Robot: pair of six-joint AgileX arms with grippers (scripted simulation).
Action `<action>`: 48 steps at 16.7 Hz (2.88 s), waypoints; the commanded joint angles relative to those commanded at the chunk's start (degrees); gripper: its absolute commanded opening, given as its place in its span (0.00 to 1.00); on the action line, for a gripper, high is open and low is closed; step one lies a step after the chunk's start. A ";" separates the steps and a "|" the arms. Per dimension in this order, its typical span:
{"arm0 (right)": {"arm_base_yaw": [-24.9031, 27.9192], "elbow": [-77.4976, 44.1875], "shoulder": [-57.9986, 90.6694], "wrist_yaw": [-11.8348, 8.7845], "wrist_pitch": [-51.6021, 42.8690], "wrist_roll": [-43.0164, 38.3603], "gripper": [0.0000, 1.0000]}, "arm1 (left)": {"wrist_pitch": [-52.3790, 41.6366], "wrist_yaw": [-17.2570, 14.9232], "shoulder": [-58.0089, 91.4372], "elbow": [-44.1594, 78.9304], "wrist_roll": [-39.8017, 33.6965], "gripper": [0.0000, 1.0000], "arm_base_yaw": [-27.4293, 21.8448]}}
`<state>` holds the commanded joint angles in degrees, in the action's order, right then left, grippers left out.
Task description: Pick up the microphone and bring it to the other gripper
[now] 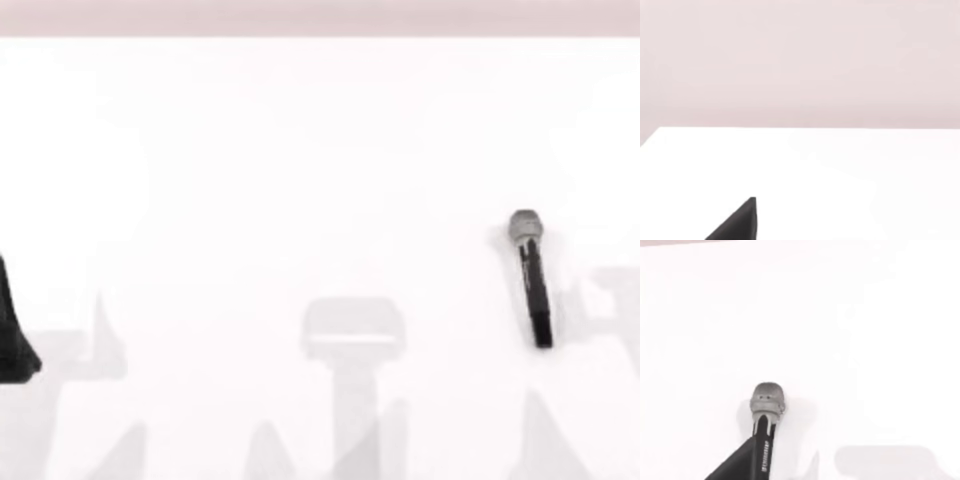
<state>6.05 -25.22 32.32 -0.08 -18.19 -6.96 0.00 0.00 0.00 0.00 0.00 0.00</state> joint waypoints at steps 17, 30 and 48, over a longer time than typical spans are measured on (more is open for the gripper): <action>12.86 -51.14 73.01 -0.47 -37.67 -13.72 1.00 | 0.00 0.00 0.00 0.00 0.00 1.00 0.00; 13.09 -44.59 81.43 -0.42 -22.23 -14.07 1.00 | 0.00 0.00 0.00 0.00 0.00 1.00 0.00; 13.23 -42.13 84.52 -0.38 -17.44 -14.24 0.17 | 0.00 0.00 0.00 0.00 0.00 1.00 0.00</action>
<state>19.28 -67.35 116.84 -0.46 -35.63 -21.20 0.00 0.00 0.00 0.00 0.00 0.00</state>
